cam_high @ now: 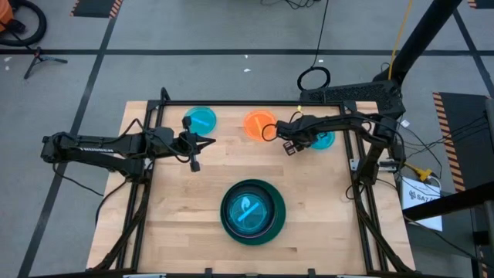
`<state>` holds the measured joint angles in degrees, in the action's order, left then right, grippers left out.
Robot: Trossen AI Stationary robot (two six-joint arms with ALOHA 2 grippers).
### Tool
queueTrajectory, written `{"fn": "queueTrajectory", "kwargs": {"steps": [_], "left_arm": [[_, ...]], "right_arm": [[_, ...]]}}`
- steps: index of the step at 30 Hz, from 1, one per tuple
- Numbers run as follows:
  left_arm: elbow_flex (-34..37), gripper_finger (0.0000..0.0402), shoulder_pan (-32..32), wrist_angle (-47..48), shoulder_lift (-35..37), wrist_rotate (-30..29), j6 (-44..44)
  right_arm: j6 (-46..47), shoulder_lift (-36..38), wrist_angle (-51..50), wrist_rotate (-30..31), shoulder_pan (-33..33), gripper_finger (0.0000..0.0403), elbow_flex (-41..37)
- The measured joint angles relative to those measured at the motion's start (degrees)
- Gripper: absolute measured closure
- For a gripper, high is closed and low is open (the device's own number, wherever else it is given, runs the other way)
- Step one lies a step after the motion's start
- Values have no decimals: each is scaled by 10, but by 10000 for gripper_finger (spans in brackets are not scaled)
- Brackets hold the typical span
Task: Stack plastic plates
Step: Stack the right blue plate on top of the blue plate
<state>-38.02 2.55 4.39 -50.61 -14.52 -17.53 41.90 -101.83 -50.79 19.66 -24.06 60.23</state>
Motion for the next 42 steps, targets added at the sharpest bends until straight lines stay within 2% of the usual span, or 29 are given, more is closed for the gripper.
{"fn": "queueTrajectory", "kwargs": {"steps": [7, 17, 22, 29, 36, 42], "left_arm": [[0, 398, 0, 0, 0, 0, -4], [0, 398, 0, 0, 0, 0, -3], [0, 398, 0, 0, 0, 0, -3], [0, 398, 0, 0, 0, 0, -3], [0, 398, 0, 0, 0, 0, -2], [0, 398, 0, 0, 0, 0, -2]], "right_arm": [[-2, -6, 2, 11, 0, 285, 0], [-3, -7, 5, 14, 0, 390, 0], [-6, -7, -20, 14, 9, 392, 13], [-12, -7, -103, 14, 44, 400, 88], [-27, -7, -190, 32, 95, 401, 200], [-43, -6, -222, 29, 150, 401, 293]]}}
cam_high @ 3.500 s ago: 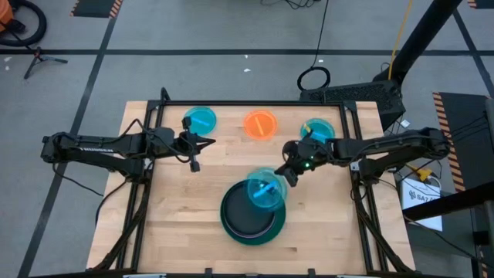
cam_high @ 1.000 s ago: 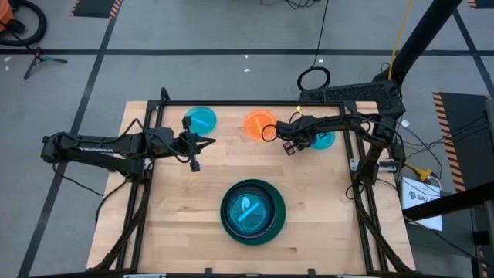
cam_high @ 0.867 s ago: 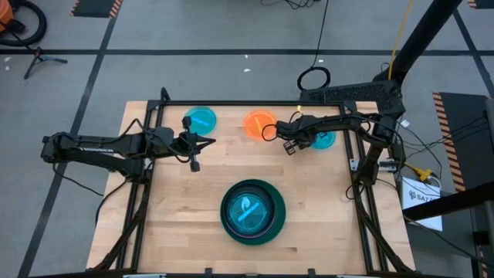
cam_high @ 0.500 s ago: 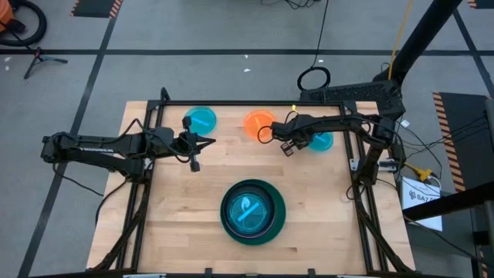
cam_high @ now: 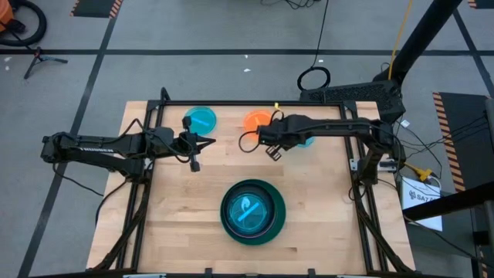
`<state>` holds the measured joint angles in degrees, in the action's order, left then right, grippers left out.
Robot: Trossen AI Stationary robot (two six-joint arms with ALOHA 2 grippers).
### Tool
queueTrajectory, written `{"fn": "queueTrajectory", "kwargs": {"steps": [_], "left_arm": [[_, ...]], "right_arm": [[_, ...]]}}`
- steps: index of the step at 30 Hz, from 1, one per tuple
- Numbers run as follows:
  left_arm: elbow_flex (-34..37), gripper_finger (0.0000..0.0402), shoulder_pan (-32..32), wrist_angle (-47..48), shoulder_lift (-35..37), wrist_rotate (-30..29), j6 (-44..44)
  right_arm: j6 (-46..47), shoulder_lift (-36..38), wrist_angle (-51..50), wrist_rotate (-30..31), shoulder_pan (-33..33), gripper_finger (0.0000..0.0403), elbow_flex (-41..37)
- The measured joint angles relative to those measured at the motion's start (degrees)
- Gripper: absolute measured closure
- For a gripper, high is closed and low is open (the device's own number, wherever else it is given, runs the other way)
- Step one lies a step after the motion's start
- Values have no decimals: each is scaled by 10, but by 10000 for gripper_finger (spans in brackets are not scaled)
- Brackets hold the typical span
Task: Stack plastic plates
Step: Stack the right blue plate on top of the blue plate
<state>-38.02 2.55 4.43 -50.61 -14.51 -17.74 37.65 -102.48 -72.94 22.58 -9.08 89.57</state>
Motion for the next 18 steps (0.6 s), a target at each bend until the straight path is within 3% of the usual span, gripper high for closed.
{"fn": "queueTrajectory", "kwargs": {"steps": [12, 18], "left_arm": [[0, 398, 0, 0, 0, 0, 0], [0, 398, 0, 0, 0, 0, 3]], "right_arm": [[-15, 0, 2, -5, 127, 402, 150], [-69, 1, 35, -64, 181, 402, 168]]}}
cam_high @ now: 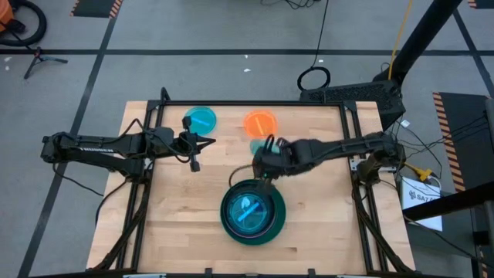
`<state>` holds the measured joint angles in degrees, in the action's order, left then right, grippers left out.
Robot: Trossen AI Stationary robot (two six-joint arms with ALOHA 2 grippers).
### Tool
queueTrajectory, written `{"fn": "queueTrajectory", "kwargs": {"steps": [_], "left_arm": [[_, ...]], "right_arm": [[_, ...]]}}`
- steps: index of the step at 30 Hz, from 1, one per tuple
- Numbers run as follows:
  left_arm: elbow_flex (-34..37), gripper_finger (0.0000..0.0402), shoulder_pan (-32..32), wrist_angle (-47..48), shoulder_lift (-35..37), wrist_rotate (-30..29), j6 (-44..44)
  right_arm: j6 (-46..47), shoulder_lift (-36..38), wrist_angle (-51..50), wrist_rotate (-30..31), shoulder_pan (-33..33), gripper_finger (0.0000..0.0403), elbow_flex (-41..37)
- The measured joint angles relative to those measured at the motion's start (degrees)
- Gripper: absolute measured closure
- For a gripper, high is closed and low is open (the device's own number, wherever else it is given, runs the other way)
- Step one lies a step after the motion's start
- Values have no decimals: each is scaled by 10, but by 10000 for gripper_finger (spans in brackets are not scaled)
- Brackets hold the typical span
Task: Stack plastic plates
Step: Stack the right blue plate on top of the blue plate
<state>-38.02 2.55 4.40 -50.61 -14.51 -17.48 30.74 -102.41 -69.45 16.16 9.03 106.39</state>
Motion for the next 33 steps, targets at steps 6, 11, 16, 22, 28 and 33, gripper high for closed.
{"fn": "queueTrajectory", "kwargs": {"steps": [6, 11, 16, 22, 28, 33], "left_arm": [[0, 398, 0, -1, 0, 0, 0], [0, 398, 0, -1, 0, 0, 1], [0, 398, 0, 0, 0, 0, 1], [0, 398, 0, 0, 0, 0, 0], [0, 398, 0, 0, 0, 0, 0], [0, 398, 0, 0, 0, 0, 0]], "right_arm": [[13, -5, 24, -16, 33, 402, 0], [13, -7, 32, -15, 48, 403, -1], [15, -9, 37, -15, 47, 403, -1], [17, -22, 69, -74, 51, 403, -1], [-5, -44, 128, -150, 60, 403, -1], [-5, -64, 124, -180, 60, 403, -1]]}}
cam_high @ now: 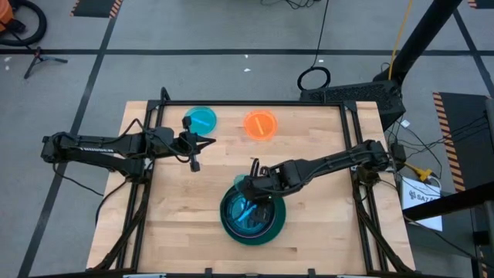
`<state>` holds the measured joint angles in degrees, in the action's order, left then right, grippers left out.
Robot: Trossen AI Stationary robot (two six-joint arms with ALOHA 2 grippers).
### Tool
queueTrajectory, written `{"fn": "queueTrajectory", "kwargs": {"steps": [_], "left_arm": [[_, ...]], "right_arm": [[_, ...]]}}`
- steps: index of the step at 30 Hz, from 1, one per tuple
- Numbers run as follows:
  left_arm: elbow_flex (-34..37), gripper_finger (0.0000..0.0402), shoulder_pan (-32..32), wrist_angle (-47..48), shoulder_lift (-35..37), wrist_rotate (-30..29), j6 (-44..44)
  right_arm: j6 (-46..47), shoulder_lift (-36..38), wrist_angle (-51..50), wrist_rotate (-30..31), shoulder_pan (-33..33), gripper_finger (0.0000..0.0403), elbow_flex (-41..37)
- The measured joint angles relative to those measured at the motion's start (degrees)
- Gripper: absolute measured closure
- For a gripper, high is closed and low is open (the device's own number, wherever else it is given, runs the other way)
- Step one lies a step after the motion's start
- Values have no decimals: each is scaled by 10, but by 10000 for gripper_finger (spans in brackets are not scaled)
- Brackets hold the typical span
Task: Stack plastic plates
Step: Stack the right blue plate on top of the blue plate
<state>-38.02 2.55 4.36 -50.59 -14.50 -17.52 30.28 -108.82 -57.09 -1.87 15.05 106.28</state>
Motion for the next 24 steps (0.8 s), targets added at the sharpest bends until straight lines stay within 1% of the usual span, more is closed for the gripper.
{"fn": "queueTrajectory", "kwargs": {"steps": [4, 6, 18, 22, 24], "left_arm": [[0, 398, 0, -1, 0, 0, 0], [0, 398, 0, -1, 0, 0, 0], [0, 398, 0, -1, 0, 0, -1], [0, 398, 0, -1, 0, 0, -1], [0, 398, 0, -1, 0, 0, -1]], "right_arm": [[-1, -15, -1, -27, 0, 403, 0], [0, -18, -2, -29, 0, 399, 0], [-9, -18, -2, -29, 0, 329, 0], [-10, -18, -2, -28, 0, 313, 0], [-10, -18, -4, -12, -2, 308, 0]]}}
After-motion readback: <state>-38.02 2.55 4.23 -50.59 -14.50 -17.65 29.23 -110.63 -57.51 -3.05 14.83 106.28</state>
